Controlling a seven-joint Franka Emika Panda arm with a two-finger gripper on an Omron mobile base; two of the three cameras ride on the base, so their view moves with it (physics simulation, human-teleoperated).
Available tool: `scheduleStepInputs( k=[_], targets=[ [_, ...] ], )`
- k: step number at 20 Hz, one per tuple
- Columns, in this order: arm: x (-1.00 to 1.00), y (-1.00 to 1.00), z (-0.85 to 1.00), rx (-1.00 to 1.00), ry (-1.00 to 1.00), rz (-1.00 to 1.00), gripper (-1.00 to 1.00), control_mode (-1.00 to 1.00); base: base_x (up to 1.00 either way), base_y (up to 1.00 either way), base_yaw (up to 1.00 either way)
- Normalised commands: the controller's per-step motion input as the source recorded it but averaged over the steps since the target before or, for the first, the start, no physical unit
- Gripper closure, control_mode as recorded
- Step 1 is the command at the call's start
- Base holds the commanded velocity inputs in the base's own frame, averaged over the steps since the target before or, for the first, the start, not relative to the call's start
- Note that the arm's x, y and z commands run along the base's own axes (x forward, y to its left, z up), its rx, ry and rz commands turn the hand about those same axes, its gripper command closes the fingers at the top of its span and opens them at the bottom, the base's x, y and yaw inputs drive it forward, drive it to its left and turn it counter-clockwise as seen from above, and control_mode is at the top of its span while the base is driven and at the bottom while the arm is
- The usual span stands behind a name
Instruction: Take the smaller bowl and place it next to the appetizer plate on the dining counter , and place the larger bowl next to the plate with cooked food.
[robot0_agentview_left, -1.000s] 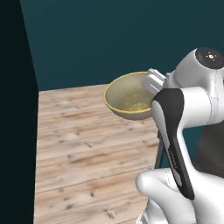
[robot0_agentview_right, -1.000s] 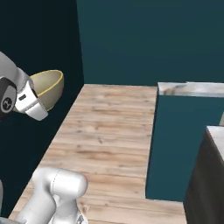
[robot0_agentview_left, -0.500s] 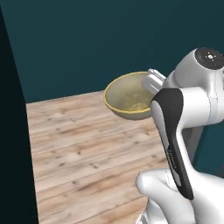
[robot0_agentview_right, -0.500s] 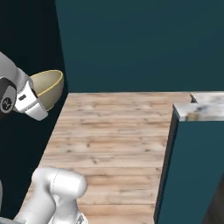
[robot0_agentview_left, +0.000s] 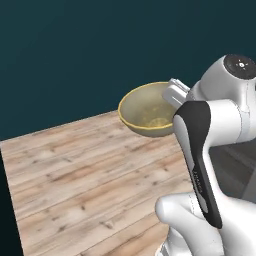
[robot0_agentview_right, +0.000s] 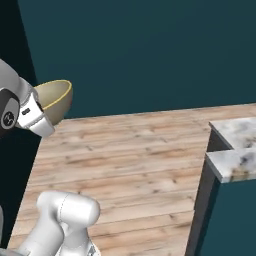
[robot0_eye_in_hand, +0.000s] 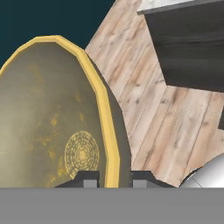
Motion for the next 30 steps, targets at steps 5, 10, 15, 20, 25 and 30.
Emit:
scheduleStepInputs(
  k=[5, 10, 15, 20, 25, 30],
  targets=[
    [0.0, 0.0, 0.0, 0.0, 0.0, 0.0, 1.0, 1.0, 1.0, 0.18, -0.37],
    [0.0, 0.0, 0.0, 0.0, 0.0, 0.0, 1.0, 1.0, 1.0, 0.2, -0.38],
    [0.0, 0.0, 0.0, 0.0, 0.0, 0.0, 1.0, 1.0, 1.0, 0.16, -0.39],
    [0.0, 0.0, 0.0, 0.0, 0.0, 0.0, 1.0, 1.0, 0.92, 0.26, -0.41],
    [0.0, 0.0, 0.0, 0.0, 0.0, 0.0, 1.0, 1.0, 0.87, 0.16, -0.45],
    [0.0, 0.0, 0.0, 0.0, 0.0, 0.0, 1.0, 1.0, 0.67, 0.01, -0.48]
  ],
)
